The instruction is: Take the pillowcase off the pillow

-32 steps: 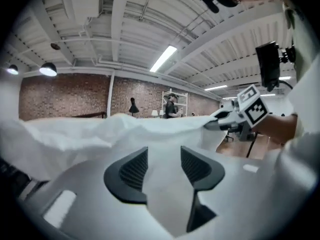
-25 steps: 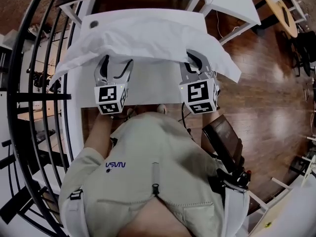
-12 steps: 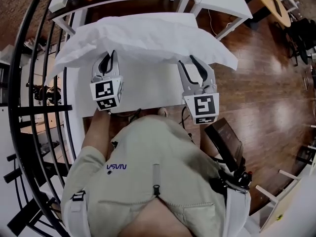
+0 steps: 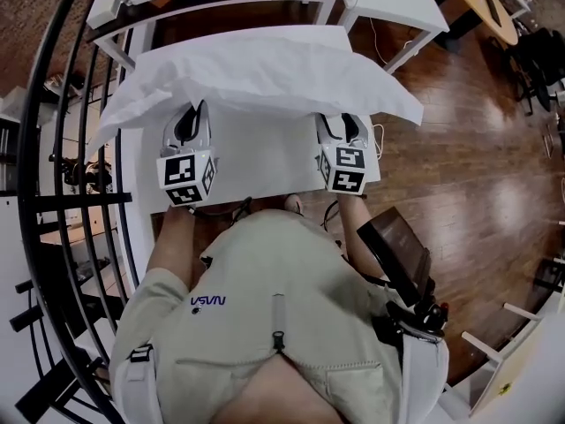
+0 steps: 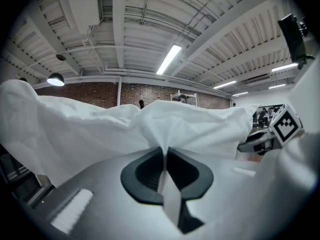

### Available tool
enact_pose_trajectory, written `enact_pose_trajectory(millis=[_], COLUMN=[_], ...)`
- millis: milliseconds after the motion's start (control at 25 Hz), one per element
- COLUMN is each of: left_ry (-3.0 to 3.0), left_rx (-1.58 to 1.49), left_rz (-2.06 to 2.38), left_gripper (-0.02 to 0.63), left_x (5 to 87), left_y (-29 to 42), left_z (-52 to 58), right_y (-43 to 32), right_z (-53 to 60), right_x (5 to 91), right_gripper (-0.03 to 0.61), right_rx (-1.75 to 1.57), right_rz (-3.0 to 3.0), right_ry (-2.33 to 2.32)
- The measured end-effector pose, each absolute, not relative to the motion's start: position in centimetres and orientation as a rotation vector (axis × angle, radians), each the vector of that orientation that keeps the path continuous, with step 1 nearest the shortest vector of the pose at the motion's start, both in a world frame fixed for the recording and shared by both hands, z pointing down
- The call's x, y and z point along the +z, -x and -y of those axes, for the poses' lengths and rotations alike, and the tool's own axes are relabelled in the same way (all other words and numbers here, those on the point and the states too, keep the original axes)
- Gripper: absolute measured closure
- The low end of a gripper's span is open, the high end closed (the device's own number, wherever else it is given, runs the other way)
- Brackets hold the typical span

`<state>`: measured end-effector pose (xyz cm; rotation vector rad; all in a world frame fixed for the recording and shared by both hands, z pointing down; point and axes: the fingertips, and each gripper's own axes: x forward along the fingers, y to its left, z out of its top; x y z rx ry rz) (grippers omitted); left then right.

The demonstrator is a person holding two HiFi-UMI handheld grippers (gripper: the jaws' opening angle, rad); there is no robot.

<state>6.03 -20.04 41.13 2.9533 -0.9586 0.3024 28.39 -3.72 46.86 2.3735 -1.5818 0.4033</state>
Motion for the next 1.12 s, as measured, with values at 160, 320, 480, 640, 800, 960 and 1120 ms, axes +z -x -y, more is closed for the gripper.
enact_pose_trajectory(millis=[160, 320, 480, 640, 800, 960, 1120], left_ry=[-2.969, -2.984, -3.002, -2.942, -2.884, -2.886, -2.864], left_rx=[0.283, 0.204, 0.169, 0.261, 0.404, 0.531, 0.491], left_rz=[0.953, 0.946, 0.949, 0.952, 0.905, 0.943, 1.0], left_gripper=[0.594, 0.595, 0.597, 0.6, 0.6, 0.589, 0.561], left_x=[39.8, 37.1, 33.7, 34.8, 39.9, 44.1, 43.6], left_y=[-6.0, -5.4, -5.2, -5.5, -6.6, -7.3, -5.9], left_z=[19.7, 19.5, 19.8, 21.0, 21.4, 22.8, 22.6], right_y=[-28.0, -27.0, -26.1, -26.1, -27.7, -29.4, -30.1], right_z=[3.4, 2.5, 1.8, 2.2, 2.8, 3.7, 4.8], right_x=[44.7, 41.1, 36.1, 35.5, 39.7, 43.4, 45.2], right_gripper=[0.568, 0.571, 0.571, 0.57, 0.569, 0.569, 0.511], right_rx=[0.343, 0.242, 0.124, 0.148, 0.284, 0.349, 0.393], right_rz=[1.585, 1.662, 1.734, 1.76, 1.704, 1.639, 1.647], right_ry=[-2.418, -2.421, -2.431, -2.379, -2.355, -2.365, -2.321])
